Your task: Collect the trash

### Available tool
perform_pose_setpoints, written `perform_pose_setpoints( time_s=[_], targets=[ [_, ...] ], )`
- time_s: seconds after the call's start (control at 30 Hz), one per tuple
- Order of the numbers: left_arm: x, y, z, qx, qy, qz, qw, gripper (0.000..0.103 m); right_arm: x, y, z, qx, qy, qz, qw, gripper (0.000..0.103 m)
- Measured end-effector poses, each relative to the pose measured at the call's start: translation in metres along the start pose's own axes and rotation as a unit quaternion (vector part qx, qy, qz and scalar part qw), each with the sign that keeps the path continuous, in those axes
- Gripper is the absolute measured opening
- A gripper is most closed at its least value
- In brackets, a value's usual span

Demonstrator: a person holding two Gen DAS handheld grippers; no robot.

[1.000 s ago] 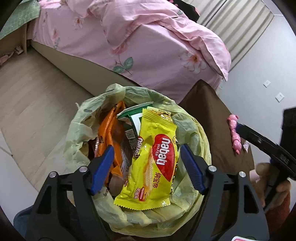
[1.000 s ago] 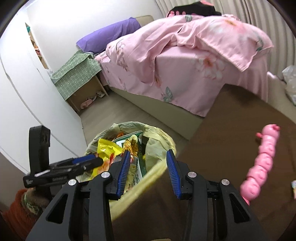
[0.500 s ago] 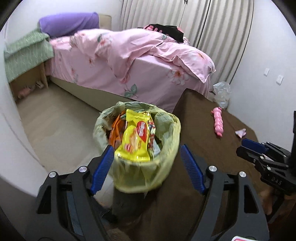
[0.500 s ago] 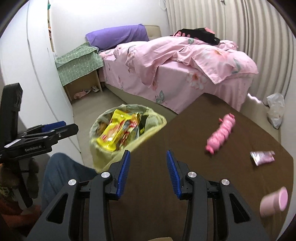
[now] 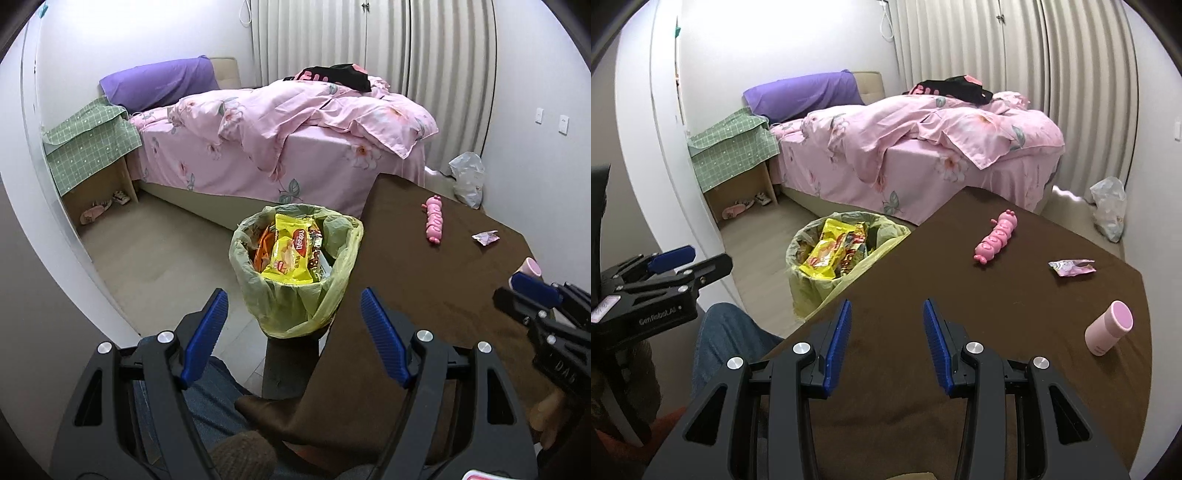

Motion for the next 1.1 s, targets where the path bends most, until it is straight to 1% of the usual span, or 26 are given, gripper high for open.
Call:
perform_pose_setpoints(
  time_s=[0.17,0.67,1.1],
  targets=[
    [0.0,0.003,-0.001,0.006,0.007,-0.006,0.9999,0.07,0.004,0.006,0.003,-0.01,0.012,0.003,1.0,0.039],
    [0.003,0.008,0.002,0.01,0.016,-0.013,0.9997,0.07,0.003,0.016,0.007,-0.007,0.014,-0.007,1.0,0.039],
    [0.006,0.006,0.002,0.01,0.016,-0.01,0.9998,0.07,0.005,0.014,0.008,-0.009,0.015,-0.004,1.0,0.039]
  ],
)
Point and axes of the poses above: each gripper's, at about its wrist camera, not at the fingertips, and z roughly the way its jaws point, y to its left, x to its underside, the point moved 4 cm from there along z, roughly the way its jaws point, and after that the axes turned 14 degrees about -x, right-handed, at the moved point
